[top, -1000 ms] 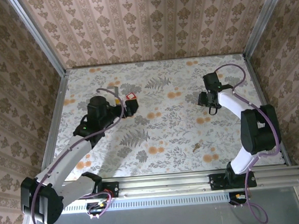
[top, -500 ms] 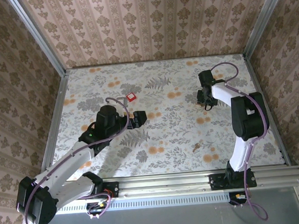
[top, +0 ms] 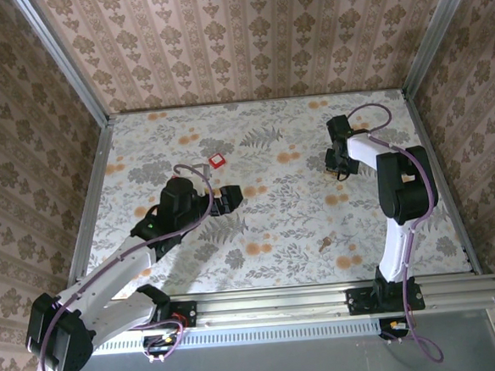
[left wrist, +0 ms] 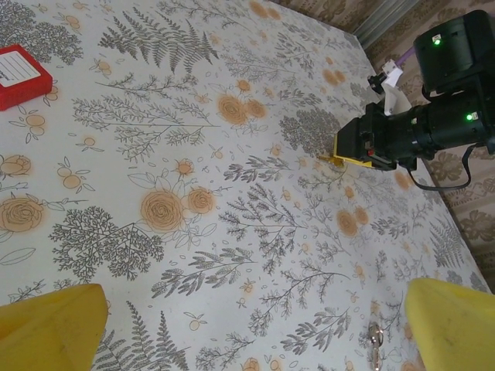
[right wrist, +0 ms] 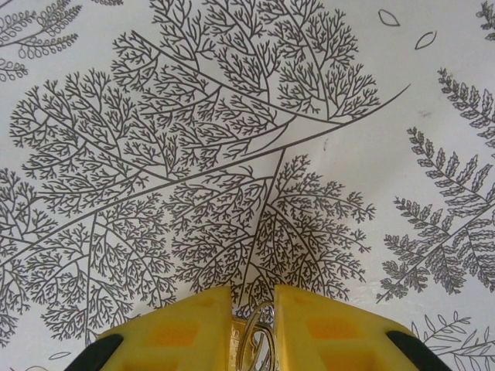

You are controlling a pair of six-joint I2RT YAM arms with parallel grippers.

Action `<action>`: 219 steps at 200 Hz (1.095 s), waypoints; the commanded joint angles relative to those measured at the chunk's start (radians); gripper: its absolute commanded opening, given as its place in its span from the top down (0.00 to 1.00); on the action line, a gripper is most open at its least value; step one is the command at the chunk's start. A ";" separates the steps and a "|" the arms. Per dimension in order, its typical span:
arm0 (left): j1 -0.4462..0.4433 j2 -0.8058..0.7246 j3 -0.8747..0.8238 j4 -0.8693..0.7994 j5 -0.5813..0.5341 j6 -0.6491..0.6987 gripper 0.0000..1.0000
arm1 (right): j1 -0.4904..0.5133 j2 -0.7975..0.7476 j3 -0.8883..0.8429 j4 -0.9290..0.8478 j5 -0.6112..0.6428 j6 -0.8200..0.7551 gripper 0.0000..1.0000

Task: Unlock with the key

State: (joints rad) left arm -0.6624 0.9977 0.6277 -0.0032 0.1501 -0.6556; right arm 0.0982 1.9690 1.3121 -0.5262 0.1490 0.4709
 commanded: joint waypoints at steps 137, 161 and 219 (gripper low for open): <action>-0.121 0.448 -0.006 0.867 0.121 -0.446 0.07 | 0.105 -0.426 -0.157 0.110 -0.354 0.249 1.00; -0.139 0.578 -0.013 1.121 0.121 -0.539 0.11 | 0.136 -0.470 -0.190 0.201 -0.443 0.353 1.00; -0.169 0.692 0.008 1.295 0.091 -0.540 0.16 | 0.212 -0.471 -0.216 0.310 -0.554 0.478 1.00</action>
State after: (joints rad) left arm -0.8093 1.7016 0.6037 1.1492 0.2497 -1.2018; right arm 0.2939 1.5089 1.1210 -0.2852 -0.3187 0.8585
